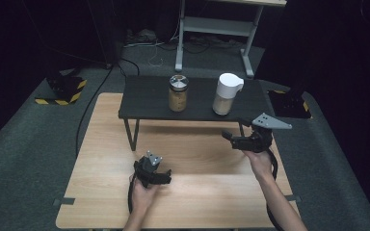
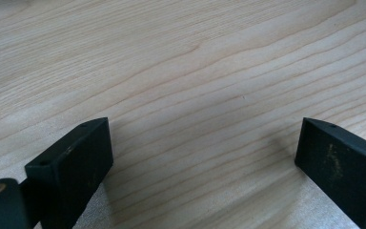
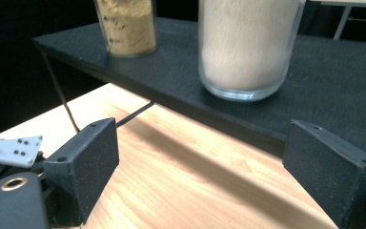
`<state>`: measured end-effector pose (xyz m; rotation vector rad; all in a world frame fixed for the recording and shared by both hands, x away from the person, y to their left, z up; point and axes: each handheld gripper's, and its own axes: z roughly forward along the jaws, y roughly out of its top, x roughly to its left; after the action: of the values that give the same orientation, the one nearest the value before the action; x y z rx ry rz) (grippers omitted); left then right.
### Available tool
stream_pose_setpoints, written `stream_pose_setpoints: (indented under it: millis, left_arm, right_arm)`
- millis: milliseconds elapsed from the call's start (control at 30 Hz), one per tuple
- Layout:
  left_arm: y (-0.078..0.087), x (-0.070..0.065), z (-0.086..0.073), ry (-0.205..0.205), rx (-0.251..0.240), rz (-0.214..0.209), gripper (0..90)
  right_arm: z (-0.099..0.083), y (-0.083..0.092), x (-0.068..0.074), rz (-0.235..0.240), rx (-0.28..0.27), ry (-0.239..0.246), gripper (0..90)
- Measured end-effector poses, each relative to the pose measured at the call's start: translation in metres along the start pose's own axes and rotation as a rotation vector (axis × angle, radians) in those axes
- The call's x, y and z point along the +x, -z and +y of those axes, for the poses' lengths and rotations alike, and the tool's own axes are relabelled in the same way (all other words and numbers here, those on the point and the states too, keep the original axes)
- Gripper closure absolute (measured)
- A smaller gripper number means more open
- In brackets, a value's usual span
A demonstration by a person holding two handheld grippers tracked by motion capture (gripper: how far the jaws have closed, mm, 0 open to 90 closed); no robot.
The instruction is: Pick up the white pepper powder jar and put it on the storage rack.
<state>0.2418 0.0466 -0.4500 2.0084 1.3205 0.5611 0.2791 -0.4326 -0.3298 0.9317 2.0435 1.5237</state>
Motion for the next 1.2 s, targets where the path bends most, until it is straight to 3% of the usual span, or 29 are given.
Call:
stream_pose_setpoints:
  millis: [533,867,1200]
  left_arm:
    - [0.0,0.0,0.0,0.001,0.0,0.001,5.5]
    - [0.0,0.0,0.0,0.0,0.0,0.001,5.5]
    - [0.0,0.0,0.0,0.0,0.0,0.001,5.5]
  right_arm:
    - [-0.061,0.003,0.004,-0.005,0.082,-0.048,11.5]
    - [-0.092,-0.003,0.011,-0.055,0.155,-0.044,11.4]
    - [-0.12,-0.013,0.015,-0.091,0.231,-0.072,10.3]
